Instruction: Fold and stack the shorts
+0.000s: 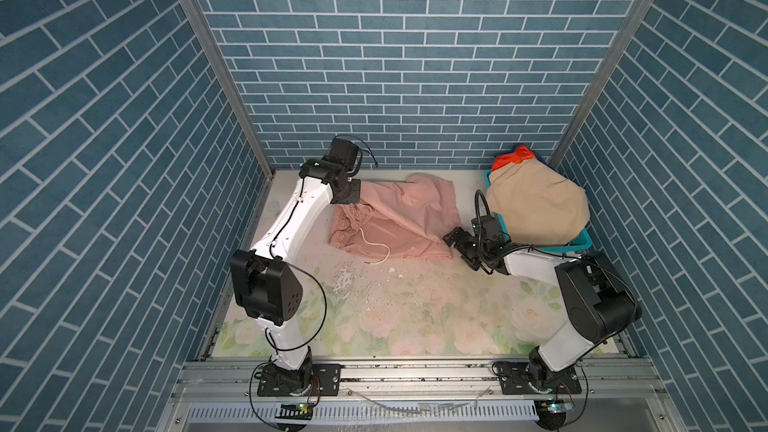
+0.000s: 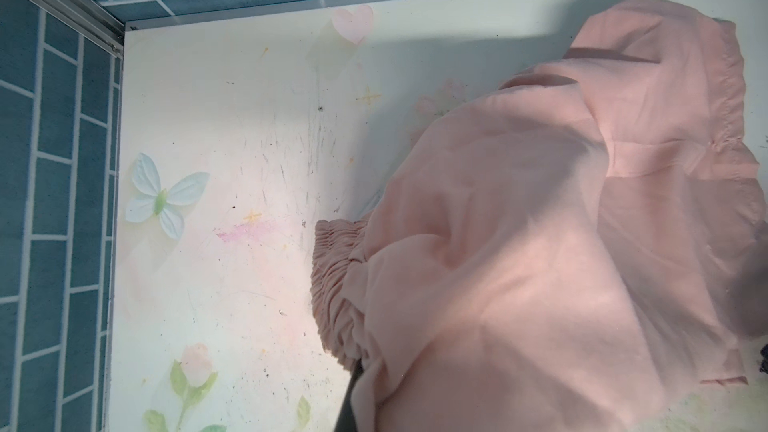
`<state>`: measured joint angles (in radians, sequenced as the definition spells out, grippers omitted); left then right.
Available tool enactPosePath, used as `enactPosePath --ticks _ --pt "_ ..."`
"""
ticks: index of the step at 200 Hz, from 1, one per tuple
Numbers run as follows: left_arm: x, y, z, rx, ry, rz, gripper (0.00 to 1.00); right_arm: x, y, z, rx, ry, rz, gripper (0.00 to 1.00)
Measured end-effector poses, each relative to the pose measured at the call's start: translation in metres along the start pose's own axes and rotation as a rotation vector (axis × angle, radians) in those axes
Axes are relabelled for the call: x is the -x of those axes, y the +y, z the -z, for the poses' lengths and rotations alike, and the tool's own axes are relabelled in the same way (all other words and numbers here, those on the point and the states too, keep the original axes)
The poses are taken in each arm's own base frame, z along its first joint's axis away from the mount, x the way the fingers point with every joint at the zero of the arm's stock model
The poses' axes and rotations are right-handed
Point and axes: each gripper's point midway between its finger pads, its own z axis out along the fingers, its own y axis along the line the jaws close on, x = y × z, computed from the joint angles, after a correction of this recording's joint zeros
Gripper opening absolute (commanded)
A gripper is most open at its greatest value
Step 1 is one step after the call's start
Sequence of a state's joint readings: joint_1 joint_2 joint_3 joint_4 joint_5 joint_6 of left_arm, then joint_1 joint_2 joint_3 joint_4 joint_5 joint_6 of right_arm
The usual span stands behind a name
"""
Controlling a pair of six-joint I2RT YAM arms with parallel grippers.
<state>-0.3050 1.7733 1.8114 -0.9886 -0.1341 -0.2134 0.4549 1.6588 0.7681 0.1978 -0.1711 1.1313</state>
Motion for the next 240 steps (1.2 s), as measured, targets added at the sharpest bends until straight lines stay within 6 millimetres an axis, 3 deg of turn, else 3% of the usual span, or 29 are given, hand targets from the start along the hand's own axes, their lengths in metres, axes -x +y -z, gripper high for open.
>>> enactPosePath --ticks 18,47,62,81,96,146,175,204,240 --pt "-0.002 -0.001 0.003 -0.014 -0.003 0.009 0.0 0.006 0.005 -0.007 0.037 -0.035 -0.057 0.87" --pt "0.0 -0.004 0.009 -0.037 -0.02 0.025 0.0 0.011 0.011 -0.019 0.075 -0.084 -0.121 0.67" --pt "0.001 -0.005 0.012 -0.049 -0.025 0.031 0.0 0.016 0.011 -0.025 0.091 -0.112 -0.158 0.5" --pt "0.0 -0.005 0.015 -0.058 -0.031 0.035 0.0 0.021 0.006 -0.032 0.083 -0.137 -0.176 0.15" --pt "-0.002 -0.003 0.018 -0.06 -0.034 0.039 0.0 0.027 0.006 -0.036 0.074 -0.149 -0.183 0.0" --pt "-0.01 0.016 0.026 -0.081 -0.043 0.103 0.0 0.08 0.041 -0.025 0.137 -0.231 -0.163 0.0" --pt "-0.01 0.038 0.026 -0.126 -0.051 0.214 0.0 0.104 0.08 0.005 0.189 -0.253 -0.076 0.0" --pt "0.004 0.047 0.03 -0.172 -0.087 0.287 0.0 0.14 0.139 0.062 0.248 -0.333 0.057 0.0" --pt "0.054 0.031 0.072 -0.308 -0.233 0.314 0.0 0.184 0.198 0.145 0.275 -0.462 0.214 0.0"
